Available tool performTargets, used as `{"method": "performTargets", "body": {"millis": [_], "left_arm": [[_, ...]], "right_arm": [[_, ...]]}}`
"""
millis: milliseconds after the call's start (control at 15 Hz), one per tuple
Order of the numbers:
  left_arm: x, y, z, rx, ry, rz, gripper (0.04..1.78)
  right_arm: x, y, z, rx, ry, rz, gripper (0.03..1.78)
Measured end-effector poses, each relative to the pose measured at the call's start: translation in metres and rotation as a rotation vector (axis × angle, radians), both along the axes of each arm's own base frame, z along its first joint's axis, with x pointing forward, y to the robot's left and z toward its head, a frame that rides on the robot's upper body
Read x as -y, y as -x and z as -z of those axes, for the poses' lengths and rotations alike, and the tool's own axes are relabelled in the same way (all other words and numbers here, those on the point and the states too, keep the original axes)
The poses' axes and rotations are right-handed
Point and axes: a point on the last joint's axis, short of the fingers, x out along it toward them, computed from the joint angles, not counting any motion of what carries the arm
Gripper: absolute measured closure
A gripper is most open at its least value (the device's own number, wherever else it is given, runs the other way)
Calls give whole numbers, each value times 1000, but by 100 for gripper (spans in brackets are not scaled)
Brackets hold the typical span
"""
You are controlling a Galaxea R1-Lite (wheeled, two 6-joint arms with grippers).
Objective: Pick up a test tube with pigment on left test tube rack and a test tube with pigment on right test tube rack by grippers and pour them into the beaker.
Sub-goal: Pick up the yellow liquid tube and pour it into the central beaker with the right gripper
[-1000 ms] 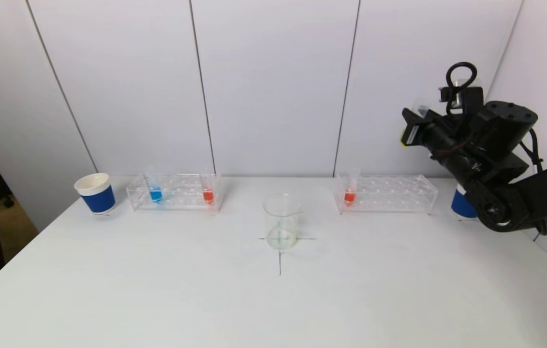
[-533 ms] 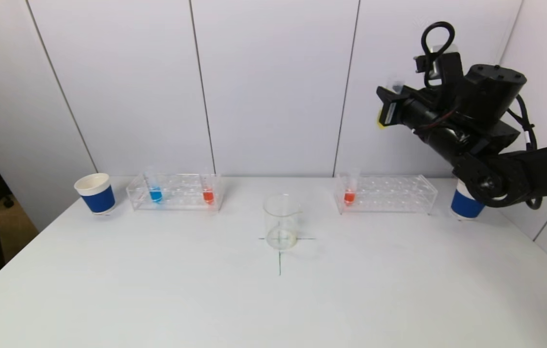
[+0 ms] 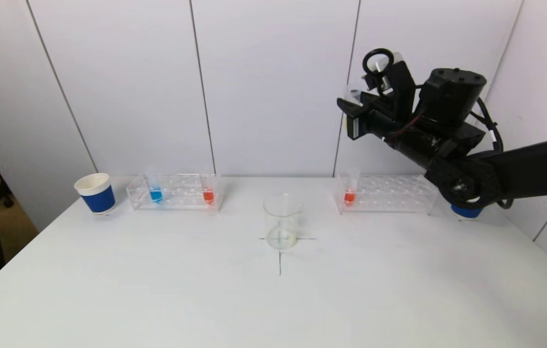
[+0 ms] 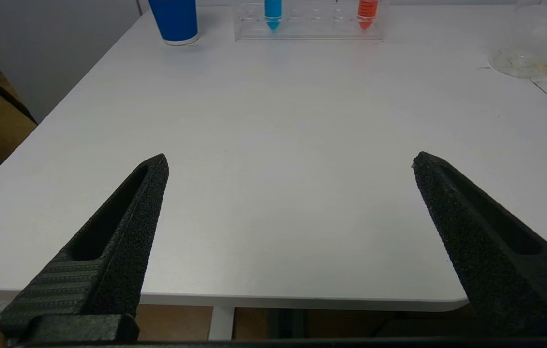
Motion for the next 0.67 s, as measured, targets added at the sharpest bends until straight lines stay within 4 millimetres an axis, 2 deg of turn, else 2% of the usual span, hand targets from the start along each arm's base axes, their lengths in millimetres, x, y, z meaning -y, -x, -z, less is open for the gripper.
{"method": "performTargets", "body": {"millis": [400, 667], "left_arm": [[0, 0, 0, 0, 0, 0, 6], [0, 0, 0, 0, 0, 0, 6]], "right_arm": [[-13, -12, 28, 4, 128, -130, 132], [-18, -19, 36, 24, 181, -187, 132]]}}
